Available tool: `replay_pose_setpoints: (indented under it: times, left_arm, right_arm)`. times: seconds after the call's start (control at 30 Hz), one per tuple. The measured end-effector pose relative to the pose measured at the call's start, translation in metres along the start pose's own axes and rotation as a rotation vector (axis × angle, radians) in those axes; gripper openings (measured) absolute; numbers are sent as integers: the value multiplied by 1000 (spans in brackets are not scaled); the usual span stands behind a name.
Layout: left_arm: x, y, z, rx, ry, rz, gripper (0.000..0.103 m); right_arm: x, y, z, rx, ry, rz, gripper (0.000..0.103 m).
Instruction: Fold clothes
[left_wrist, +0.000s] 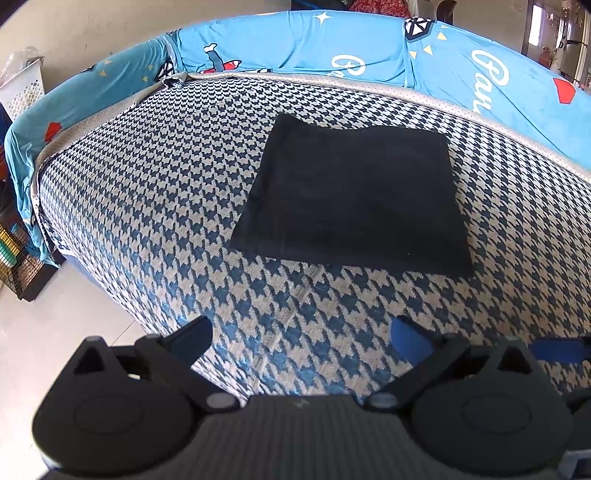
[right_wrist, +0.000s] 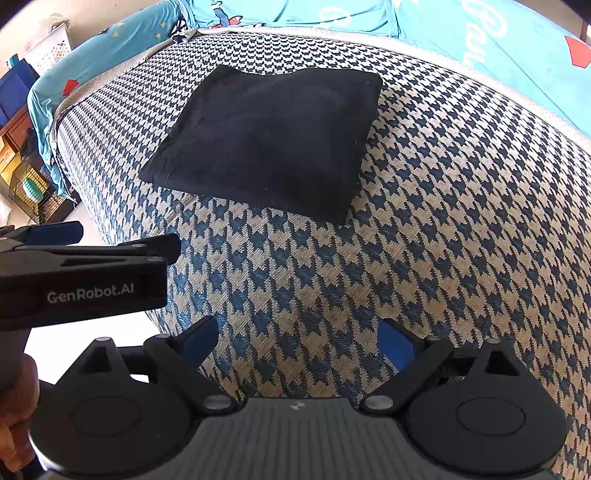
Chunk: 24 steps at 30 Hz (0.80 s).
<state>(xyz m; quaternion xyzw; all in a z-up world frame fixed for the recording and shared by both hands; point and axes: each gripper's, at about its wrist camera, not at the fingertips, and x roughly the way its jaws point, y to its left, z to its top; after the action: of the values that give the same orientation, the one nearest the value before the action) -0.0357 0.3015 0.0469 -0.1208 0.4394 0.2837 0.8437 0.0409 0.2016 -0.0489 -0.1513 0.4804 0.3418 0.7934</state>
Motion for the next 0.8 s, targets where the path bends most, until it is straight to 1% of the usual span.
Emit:
replay_pose_setpoints:
  times: [0.2,0.47,0.8]
  left_arm:
    - [2,3,0,-23,17,-11,103]
    - [2,1,0,-10,11,-14,103]
    - [3,2,3,-40,14,-34,103]
  right_arm:
    - [-1,0,0,-1,-1,-1,93]
    - [-1,0,0,1,-2,-1,93]
    - [0,-3,0,6,-1,-14,93]
